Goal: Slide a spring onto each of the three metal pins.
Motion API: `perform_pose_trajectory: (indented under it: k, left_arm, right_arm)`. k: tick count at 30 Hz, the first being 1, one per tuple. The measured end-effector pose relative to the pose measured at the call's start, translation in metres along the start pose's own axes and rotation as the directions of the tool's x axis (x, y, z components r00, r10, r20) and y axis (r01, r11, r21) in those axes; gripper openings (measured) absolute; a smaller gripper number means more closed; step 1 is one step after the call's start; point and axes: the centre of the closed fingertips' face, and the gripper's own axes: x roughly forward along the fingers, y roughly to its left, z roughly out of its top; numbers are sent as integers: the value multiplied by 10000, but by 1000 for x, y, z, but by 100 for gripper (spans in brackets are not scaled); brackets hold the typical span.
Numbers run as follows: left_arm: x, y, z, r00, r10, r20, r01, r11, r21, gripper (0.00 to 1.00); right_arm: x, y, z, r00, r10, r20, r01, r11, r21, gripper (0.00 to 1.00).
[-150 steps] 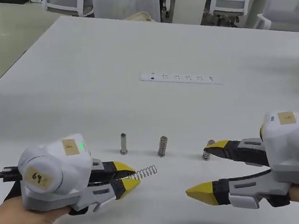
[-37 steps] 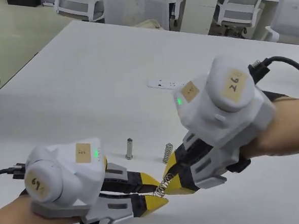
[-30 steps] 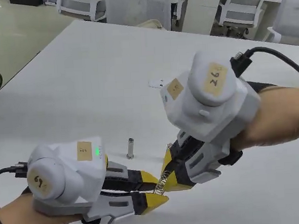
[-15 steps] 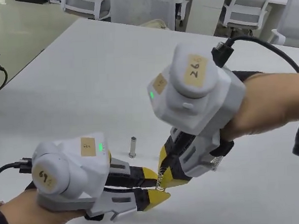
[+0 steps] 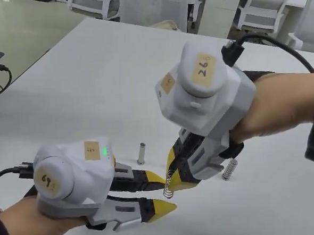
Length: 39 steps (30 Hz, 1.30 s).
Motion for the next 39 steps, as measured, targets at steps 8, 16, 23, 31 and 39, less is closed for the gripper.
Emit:
perform_pose_trajectory:
  k: [8, 16, 23, 31, 39]
  left_arm:
    - [-4, 4, -3, 9998, 212, -25, -213, 9978, -625, 32]
    - [-7, 6, -6, 9988, 490, -87, -496, 9944, -934, 52]
    - [-15, 13, -9, 9955, 950, -37, -948, 9877, -1241, 67]
    - [-22, 16, -11, 9908, 1352, -33, -1344, 9817, -1345, 79]
    - [-33, 22, -21, 9822, 1869, -171, -1875, 9729, -1353, 86]
  right_arm:
    - [-1, -5, 0, 9999, -157, 50, 156, 9999, 42, 7]
    - [-1, -8, 2, 9996, -223, 146, 223, 9998, 17, 8]
    - [-2, -11, 4, 9992, -310, 244, 309, 9995, 46, 8]
    - [-1, -15, 4, 9988, -395, 287, 393, 9992, 87, 8]
    - [1, -17, 3, 9991, -352, 227, 350, 9993, 91, 8]
